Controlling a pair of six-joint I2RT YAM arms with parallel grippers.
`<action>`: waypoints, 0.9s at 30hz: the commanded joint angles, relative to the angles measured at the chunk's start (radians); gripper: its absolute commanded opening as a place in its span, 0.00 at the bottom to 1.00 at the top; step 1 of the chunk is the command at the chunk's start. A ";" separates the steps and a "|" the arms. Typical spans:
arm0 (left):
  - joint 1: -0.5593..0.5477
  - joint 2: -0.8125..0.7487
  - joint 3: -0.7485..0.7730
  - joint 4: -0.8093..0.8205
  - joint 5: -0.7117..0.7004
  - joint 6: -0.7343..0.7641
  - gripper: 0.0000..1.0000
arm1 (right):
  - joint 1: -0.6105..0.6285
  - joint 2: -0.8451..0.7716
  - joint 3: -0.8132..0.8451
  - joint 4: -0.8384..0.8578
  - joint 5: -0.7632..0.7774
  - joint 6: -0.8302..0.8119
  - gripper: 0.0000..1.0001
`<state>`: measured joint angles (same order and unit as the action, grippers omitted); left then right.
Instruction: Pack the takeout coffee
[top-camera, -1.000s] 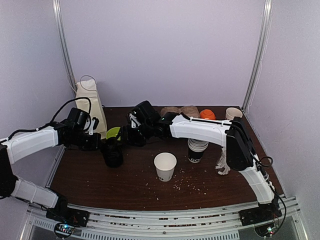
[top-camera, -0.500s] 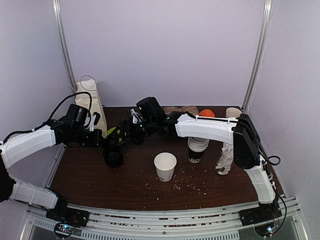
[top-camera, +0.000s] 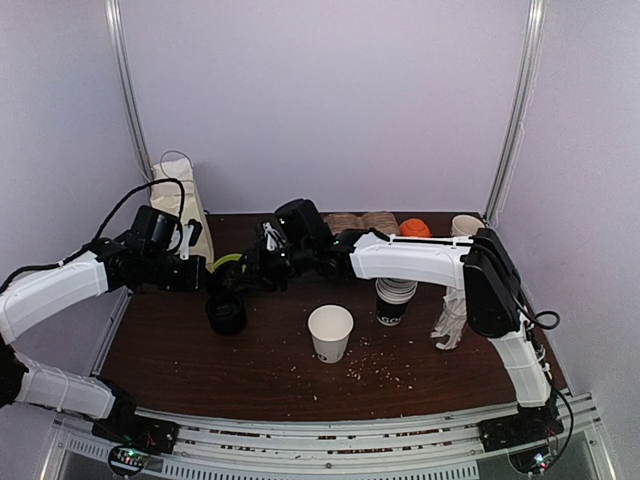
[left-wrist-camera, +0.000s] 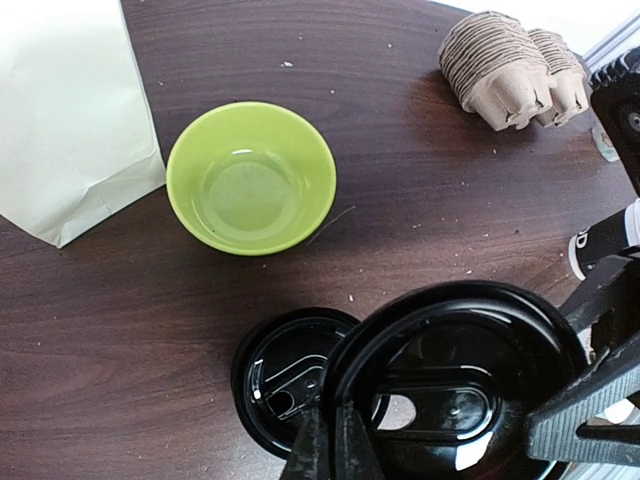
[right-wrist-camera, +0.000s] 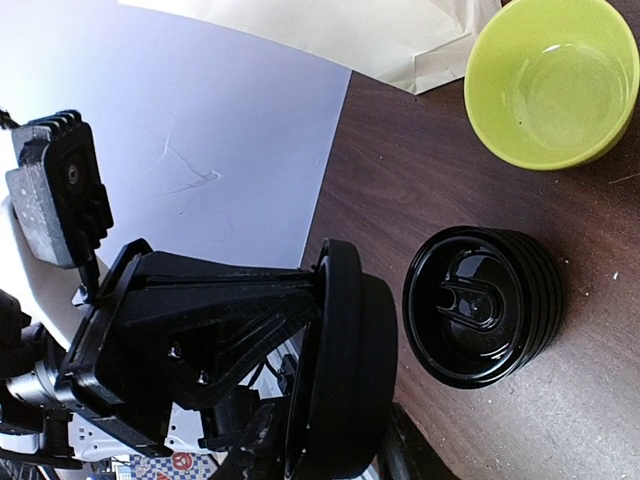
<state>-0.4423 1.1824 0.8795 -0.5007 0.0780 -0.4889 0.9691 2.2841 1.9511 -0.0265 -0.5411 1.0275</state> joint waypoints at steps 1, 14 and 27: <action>-0.007 -0.022 0.031 0.007 -0.018 -0.010 0.00 | -0.006 -0.027 -0.014 0.038 -0.008 0.018 0.28; -0.009 -0.051 0.057 -0.024 -0.009 -0.023 0.57 | -0.011 -0.053 -0.022 0.024 0.010 -0.021 0.00; -0.009 -0.178 0.118 -0.016 0.063 -0.086 0.98 | -0.038 -0.411 -0.194 -0.269 0.327 -0.560 0.00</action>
<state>-0.4469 1.0210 0.9867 -0.5629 0.0738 -0.5476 0.9348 2.0453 1.8175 -0.1638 -0.4042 0.7517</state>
